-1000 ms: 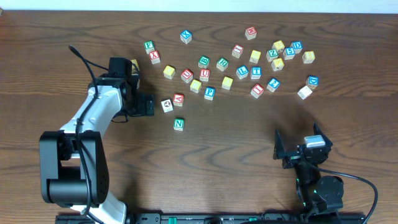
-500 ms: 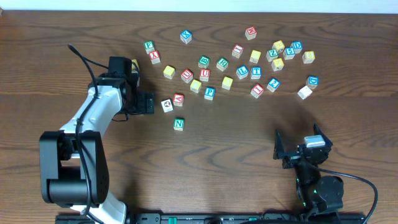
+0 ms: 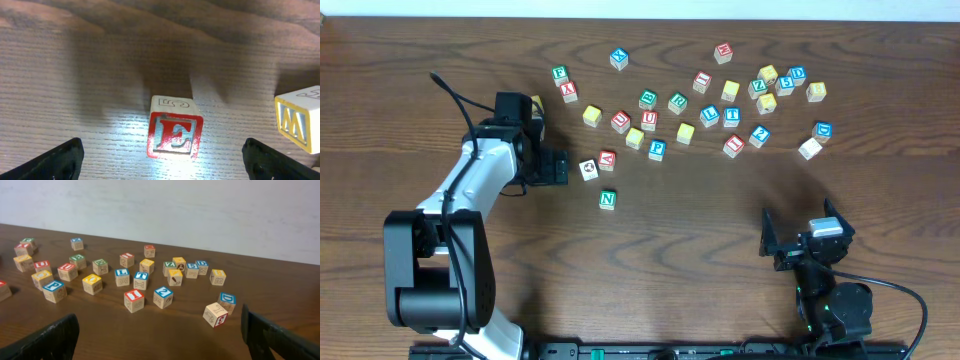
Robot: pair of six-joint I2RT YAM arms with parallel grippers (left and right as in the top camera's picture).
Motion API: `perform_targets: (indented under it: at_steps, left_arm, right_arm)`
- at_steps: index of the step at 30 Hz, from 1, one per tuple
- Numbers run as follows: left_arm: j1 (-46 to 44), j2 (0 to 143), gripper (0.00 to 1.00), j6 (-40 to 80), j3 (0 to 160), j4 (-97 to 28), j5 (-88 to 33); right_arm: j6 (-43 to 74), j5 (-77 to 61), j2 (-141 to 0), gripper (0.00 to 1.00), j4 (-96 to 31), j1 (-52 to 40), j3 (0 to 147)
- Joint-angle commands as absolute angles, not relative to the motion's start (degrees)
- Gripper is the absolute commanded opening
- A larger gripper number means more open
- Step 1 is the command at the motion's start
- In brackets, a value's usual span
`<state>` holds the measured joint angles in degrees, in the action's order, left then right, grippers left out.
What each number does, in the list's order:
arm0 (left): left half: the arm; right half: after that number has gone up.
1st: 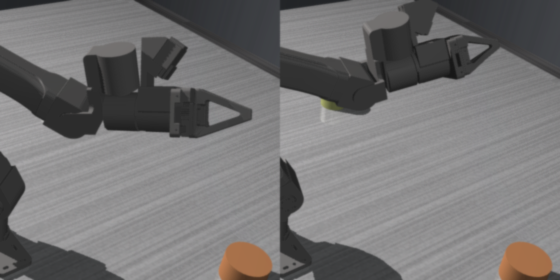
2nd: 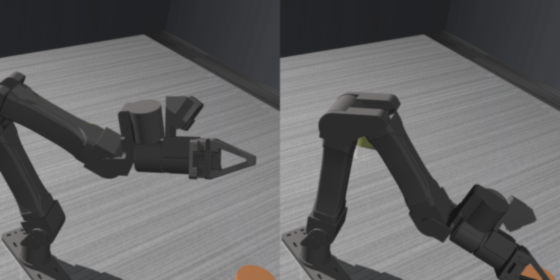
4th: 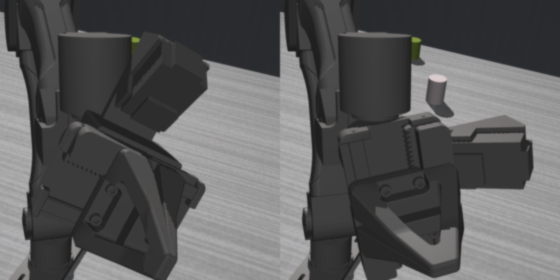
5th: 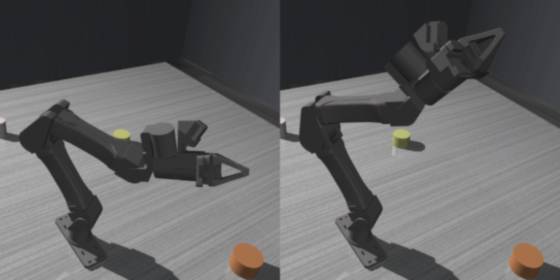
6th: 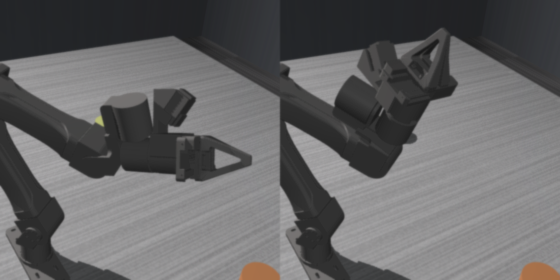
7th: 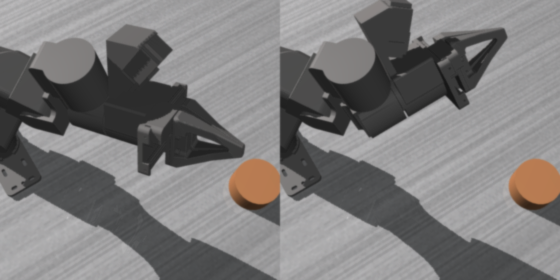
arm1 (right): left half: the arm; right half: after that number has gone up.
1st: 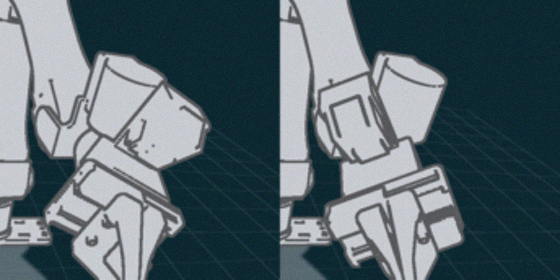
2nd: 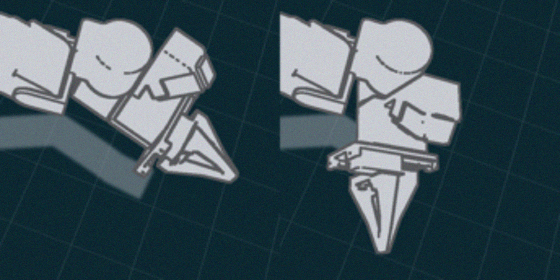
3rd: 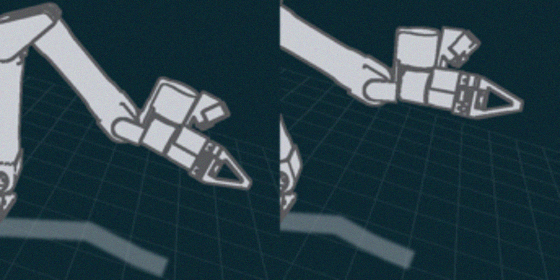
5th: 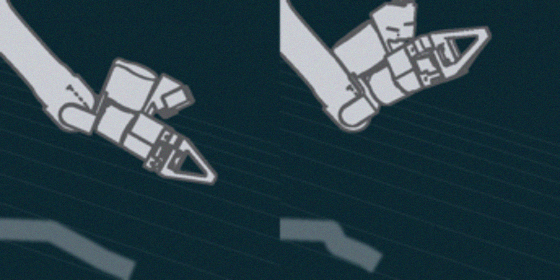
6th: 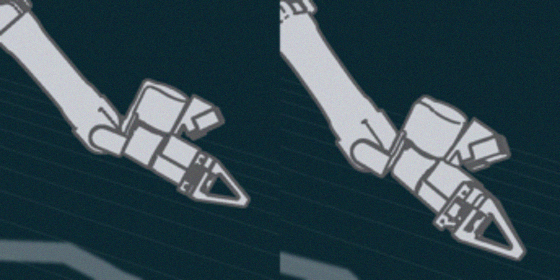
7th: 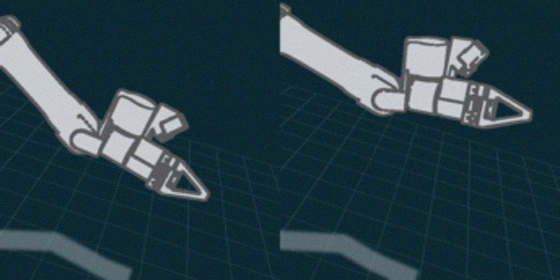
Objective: Spell out NEURIPS
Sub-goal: 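Lower and close the left gripper on the red E block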
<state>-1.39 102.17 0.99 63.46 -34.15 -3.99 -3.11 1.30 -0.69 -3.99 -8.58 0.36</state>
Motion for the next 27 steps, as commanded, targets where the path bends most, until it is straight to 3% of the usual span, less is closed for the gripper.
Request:
perform_targets:
  at_steps: [1,25,27]
  left_arm:
    - [-1.4,102.8,1.00,0.3,62.8,-34.2,-4.1]
    - [-1.4,102.8,1.00,0.3,61.1,-31.4,-4.1]
    - [-1.4,102.8,0.94,0.3,61.1,-31.2,-4.1]
  right_arm:
    - [-2.4,1.8,-0.5,0.99,-4.2,-8.1,0.3]
    - [-2.4,1.8,-0.5,0.99,-4.2,-8.1,0.3]
    - [-2.4,1.8,-0.5,0.99,-4.2,-8.1,0.3]
